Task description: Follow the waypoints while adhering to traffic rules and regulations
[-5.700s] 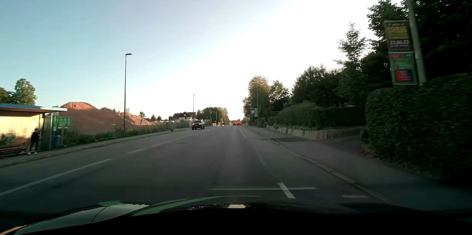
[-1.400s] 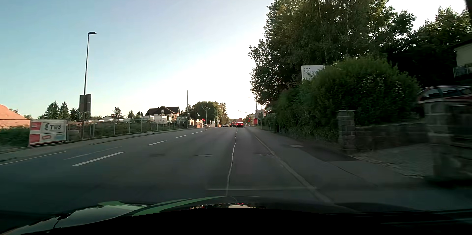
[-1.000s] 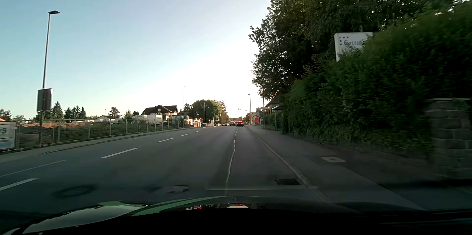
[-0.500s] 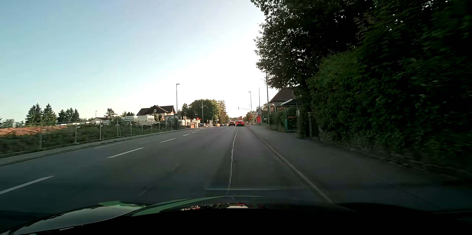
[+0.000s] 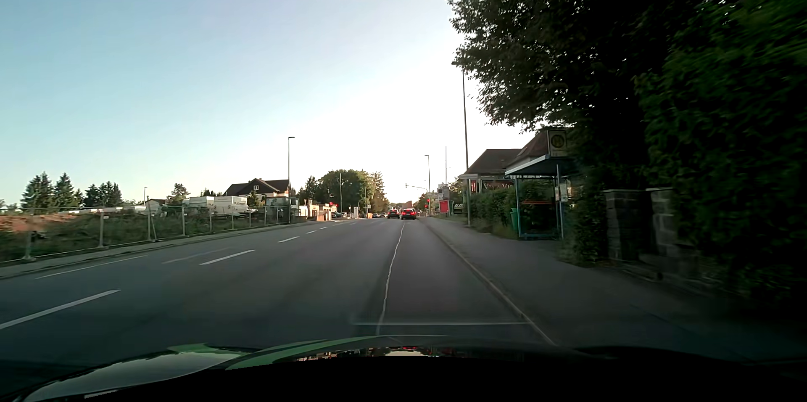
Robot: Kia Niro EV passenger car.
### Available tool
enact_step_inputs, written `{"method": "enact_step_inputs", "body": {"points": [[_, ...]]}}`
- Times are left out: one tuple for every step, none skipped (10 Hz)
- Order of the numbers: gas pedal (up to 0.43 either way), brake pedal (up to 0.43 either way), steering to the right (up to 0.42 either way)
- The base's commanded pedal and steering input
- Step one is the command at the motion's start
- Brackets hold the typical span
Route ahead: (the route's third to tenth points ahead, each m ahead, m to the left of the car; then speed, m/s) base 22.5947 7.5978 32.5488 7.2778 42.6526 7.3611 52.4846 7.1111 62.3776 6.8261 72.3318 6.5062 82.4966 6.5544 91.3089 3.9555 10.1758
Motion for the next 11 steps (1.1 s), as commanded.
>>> {"method": "enact_step_inputs", "body": {"points": [[0.0, 0.0, 0.002], [0.0, 0.0, 0.002], [0.0, 0.006, 0.002], [0.0, 0.037, 0.002], [0.0, 0.049, 0.002], [0.0, 0.049, 0.002], [0.0, 0.049, 0.002], [0.0, 0.055, 0.001], [0.0, 0.055, 0.001], [0.0, 0.055, 0.001], [0.0, 0.061, 0.0]]}}
